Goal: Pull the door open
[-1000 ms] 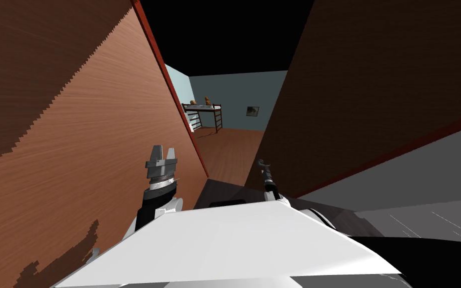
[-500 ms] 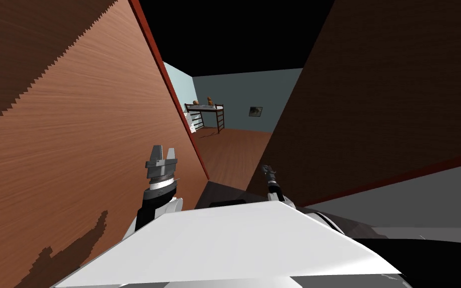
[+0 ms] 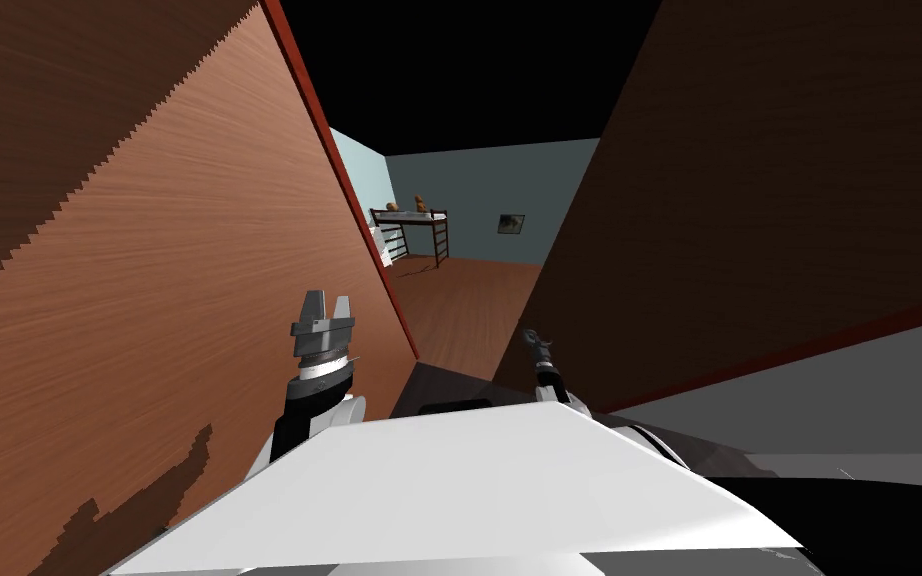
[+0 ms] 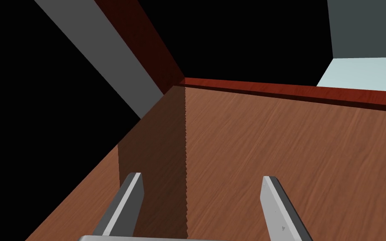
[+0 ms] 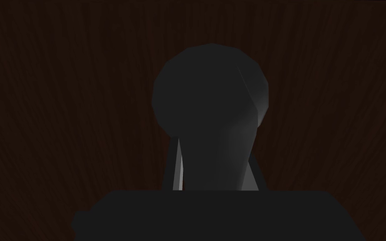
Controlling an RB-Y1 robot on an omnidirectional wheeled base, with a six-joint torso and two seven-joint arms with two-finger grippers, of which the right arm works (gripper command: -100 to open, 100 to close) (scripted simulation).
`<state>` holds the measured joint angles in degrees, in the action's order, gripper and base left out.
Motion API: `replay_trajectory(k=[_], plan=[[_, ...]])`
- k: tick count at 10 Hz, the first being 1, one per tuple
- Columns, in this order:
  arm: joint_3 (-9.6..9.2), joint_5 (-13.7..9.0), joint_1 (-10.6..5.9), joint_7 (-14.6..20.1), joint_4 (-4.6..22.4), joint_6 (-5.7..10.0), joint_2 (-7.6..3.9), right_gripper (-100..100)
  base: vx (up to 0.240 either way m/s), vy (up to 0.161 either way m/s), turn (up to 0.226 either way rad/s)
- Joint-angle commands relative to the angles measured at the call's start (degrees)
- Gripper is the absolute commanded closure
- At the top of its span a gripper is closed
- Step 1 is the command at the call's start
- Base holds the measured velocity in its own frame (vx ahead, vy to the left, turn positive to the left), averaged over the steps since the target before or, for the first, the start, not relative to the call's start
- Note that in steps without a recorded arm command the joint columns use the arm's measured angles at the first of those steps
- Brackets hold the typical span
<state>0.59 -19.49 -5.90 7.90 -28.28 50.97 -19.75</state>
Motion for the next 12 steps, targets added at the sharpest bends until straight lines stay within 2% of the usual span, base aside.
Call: replay_trajectory(k=[1,4,11,12], plan=[[0.02,0.0,-0.06,0.0,-0.1,0.1,-0.02,100,0.0,0.0,0.0],[-1.54,0.8,0.85,1.6,-0.4,1.05,-0.79,100,-0.156,-0.016,0.084],[-5.64,2.9,3.11,5.8,-1.6,3.8,-2.94,100,-0.216,-0.031,0.096],[-5.31,2.7,2.98,5.4,-1.5,3.37,-2.72,100,-0.096,-0.014,0.021]])
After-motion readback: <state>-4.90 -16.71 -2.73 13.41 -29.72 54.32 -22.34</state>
